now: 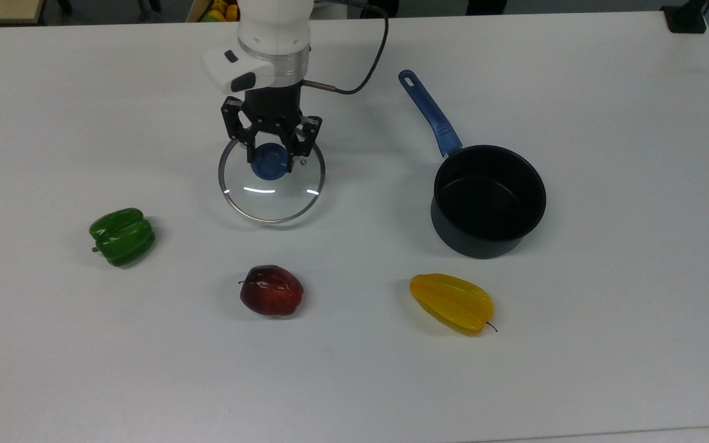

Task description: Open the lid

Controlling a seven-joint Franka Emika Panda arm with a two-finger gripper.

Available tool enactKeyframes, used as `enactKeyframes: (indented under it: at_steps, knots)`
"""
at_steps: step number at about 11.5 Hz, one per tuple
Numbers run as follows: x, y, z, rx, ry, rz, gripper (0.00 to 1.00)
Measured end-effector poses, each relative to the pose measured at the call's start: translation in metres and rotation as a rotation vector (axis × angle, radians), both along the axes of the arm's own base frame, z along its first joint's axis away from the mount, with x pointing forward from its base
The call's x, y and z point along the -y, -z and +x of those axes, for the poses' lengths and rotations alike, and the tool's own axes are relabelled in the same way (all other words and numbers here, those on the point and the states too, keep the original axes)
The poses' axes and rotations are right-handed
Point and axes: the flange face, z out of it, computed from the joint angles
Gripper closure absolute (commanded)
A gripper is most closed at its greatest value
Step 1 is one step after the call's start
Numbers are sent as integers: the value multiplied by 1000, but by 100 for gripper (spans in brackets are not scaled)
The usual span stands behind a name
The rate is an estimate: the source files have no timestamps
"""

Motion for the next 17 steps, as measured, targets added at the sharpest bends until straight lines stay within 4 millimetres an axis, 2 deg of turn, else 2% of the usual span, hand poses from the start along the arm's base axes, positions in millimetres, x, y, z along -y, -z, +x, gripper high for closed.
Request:
enactKeyframes:
  at_steps: [4,5,7,8,9,10,11,14,16,17]
  knots:
    - [27,28,9,49,1,14,59]
    - [30,38,10,40,-1,16,50]
    - [35,44,11,34,1,15,28]
    - [37,44,11,33,-4,13,11]
    - [39,46,11,29,-5,12,8]
    - [41,49,11,25,-3,12,0]
    - [43,50,12,24,-1,12,0]
    - [43,40,17,44,-3,11,0]
    - [38,13,27,26,-2,-2,0]
    - [28,-11,33,-7,-5,-15,0]
